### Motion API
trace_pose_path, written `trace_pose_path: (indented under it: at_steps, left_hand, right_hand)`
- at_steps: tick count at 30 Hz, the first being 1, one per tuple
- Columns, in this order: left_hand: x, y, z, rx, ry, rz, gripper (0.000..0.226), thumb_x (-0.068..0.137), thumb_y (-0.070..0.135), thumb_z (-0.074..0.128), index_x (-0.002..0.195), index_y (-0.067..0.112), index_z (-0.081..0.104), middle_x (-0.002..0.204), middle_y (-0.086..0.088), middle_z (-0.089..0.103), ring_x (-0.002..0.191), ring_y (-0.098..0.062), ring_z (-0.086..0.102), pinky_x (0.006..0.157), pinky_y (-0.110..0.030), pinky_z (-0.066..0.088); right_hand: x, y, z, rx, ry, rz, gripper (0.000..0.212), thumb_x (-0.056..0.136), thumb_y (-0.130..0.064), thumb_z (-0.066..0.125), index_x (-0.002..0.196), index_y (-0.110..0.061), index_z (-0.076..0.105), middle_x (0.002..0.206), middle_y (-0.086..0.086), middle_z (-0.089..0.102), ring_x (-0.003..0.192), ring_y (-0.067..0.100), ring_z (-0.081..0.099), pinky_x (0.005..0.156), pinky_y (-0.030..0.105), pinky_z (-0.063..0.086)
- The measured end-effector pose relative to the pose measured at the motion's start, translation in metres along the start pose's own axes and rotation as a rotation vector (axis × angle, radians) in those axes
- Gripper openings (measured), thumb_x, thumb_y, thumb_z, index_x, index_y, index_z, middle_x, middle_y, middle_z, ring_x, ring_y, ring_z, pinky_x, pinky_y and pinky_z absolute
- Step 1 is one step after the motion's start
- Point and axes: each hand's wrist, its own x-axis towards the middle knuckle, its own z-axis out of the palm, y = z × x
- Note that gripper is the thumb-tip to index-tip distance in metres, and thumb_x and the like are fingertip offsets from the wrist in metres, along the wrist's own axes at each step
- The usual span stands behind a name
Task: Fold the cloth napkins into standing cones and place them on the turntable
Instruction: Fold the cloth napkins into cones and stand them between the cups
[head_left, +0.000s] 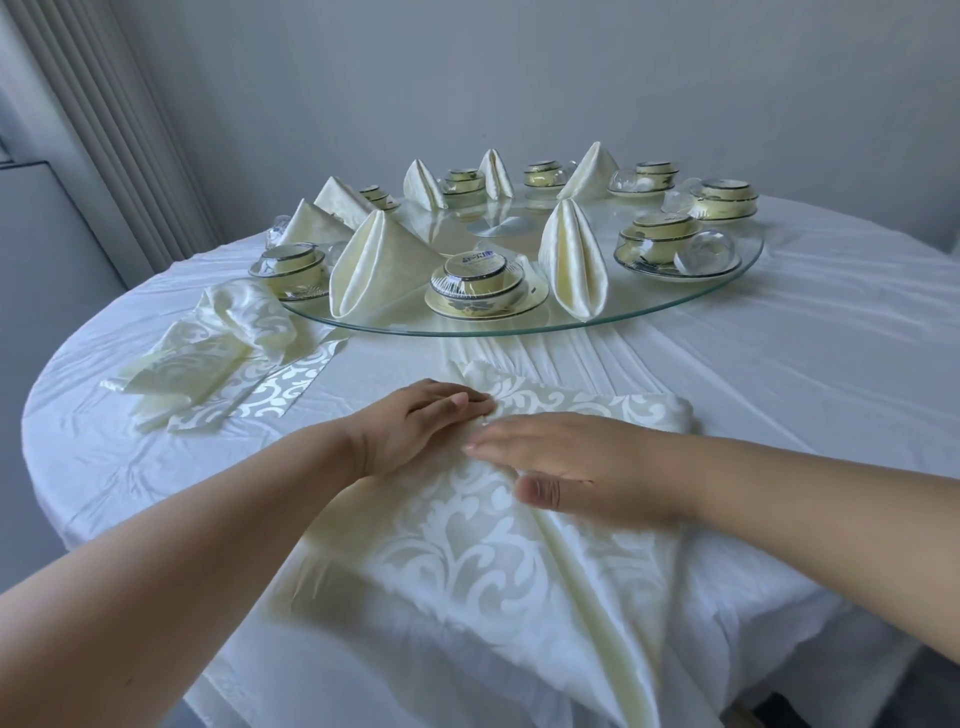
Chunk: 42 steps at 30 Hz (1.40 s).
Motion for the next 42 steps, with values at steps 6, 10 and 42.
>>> trace_pose_path:
  at_steps: [6,10,42]
  left_hand:
    - [0.001,0.001,-0.001,-0.002,-0.007,-0.030,0.056,0.090,0.045,0.021,0.128,0.028,0.059,0.130,0.021,0.051,0.127,0.000,0.040,0.113,-0.017,0.018]
    - [-0.002,0.004,-0.001,0.003,-0.004,-0.033,0.055,0.090,0.047,0.021,0.127,0.032,0.059,0.128,0.024,0.051,0.126,0.002,0.039,0.112,-0.014,0.018]
    - [0.027,0.032,-0.037,-0.305,0.252,-0.574,0.039,0.058,0.029,0.087,0.062,0.005,0.057,0.059,-0.006,0.052,0.056,-0.019,0.045,0.054,-0.027,0.041]
  right_hand:
    - [-0.008,-0.022,0.021,-0.216,-0.175,-0.132,0.091,0.075,-0.072,-0.006,0.153,-0.024,-0.005,0.160,-0.005,-0.014,0.142,0.001,-0.023,0.117,0.030,-0.016]
    - [-0.028,-0.039,0.031,-0.241,-0.147,-0.230,0.092,0.078,-0.071,-0.007,0.154,-0.019,-0.001,0.161,0.002,-0.011,0.144,0.007,-0.020,0.117,0.033,-0.016]
    - [0.069,0.060,-0.057,0.620,0.252,0.633,0.043,0.070,-0.035,0.084,0.100,-0.017,0.060,0.079,-0.001,0.059,0.067,0.014,0.055,0.056,0.024,0.045]
